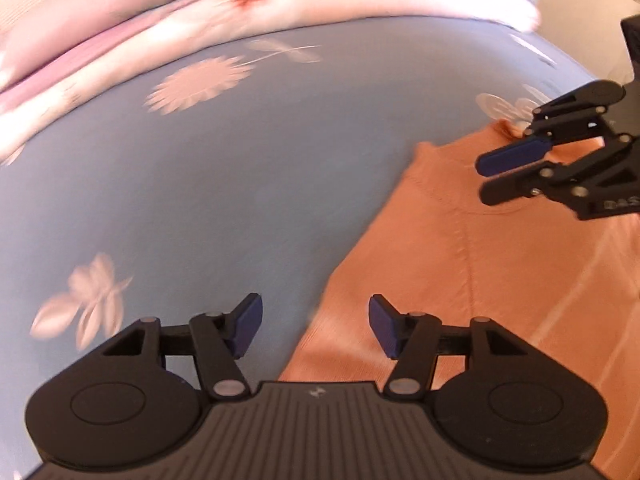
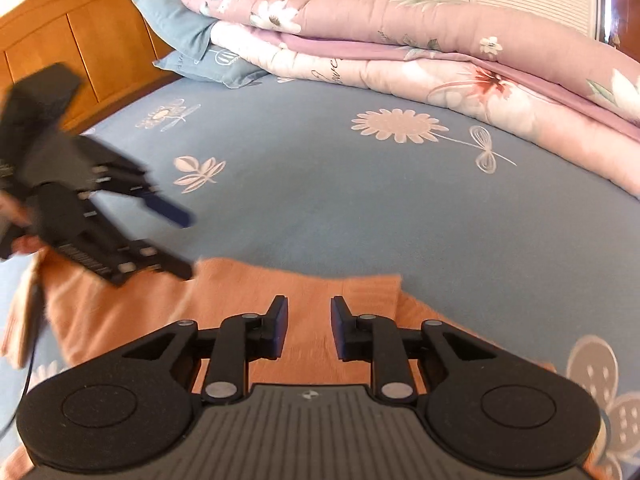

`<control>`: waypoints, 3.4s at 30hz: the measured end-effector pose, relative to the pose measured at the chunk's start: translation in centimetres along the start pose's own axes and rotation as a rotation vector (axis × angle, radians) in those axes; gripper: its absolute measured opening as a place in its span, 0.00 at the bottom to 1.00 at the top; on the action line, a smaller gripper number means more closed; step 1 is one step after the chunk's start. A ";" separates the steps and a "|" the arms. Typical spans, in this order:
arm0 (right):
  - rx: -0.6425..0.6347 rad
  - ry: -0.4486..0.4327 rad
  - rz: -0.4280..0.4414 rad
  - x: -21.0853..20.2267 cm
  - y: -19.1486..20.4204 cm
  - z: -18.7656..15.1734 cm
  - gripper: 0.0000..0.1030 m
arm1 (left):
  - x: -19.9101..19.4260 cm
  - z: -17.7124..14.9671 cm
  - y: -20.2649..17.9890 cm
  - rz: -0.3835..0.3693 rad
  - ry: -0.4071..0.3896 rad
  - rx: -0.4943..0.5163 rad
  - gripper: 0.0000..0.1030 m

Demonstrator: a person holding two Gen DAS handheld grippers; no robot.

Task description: Fold clothes

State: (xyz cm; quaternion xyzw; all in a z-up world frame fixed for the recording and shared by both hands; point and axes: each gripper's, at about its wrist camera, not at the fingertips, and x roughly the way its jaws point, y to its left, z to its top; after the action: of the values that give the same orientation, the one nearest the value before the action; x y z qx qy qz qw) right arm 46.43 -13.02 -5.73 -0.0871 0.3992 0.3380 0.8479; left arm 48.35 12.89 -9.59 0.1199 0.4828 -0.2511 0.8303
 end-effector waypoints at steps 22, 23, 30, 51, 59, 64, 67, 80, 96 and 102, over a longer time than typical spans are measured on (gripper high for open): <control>0.305 -0.086 -0.379 -12.2 -10.4 -10.8 0.32 | 0.7 3.5 -9.9 -0.054 -0.120 0.071 0.25; 0.302 -0.080 -0.340 -11.4 -10.7 -10.6 0.32 | 1.8 3.8 -10.4 -0.044 -0.106 0.069 0.25; 0.336 0.018 -0.401 -6.7 -14.5 -10.4 0.29 | 5.1 3.6 -10.7 0.123 -0.046 0.027 0.27; 0.107 -0.029 -0.414 -3.6 -6.2 -5.7 0.46 | 2.2 0.5 -11.5 0.099 -0.101 -0.073 0.45; 0.190 -0.011 -0.374 -5.3 -3.9 -4.8 0.47 | -1.6 -0.5 -10.6 0.056 -0.094 -0.243 0.50; 0.209 0.040 -0.311 -12.3 2.3 -10.4 0.53 | -4.9 -8.0 -14.7 -0.048 -0.004 -0.286 0.54; 0.280 0.086 -0.295 -15.5 6.2 -14.8 0.53 | -5.1 -13.0 -17.6 -0.022 0.013 -0.294 0.55; 0.524 0.115 -0.271 -25.0 17.7 -25.8 0.62 | -14.0 -20.3 -17.2 0.134 -0.133 -0.403 0.57; 0.420 0.155 -0.325 -23.3 21.6 -23.3 0.63 | -18.6 -30.1 -2.4 0.379 -0.291 -0.894 0.59; 0.380 0.177 -0.342 -22.4 22.9 -22.4 0.63 | -13.0 -27.4 -7.2 0.639 -0.230 -0.661 0.61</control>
State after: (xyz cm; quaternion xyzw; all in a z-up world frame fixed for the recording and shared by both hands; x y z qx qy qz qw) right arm 7.78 -16.34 -1.37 -0.0216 0.5076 0.0999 0.8555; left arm 18.92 22.80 -11.93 -0.0367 0.3806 0.1727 0.9077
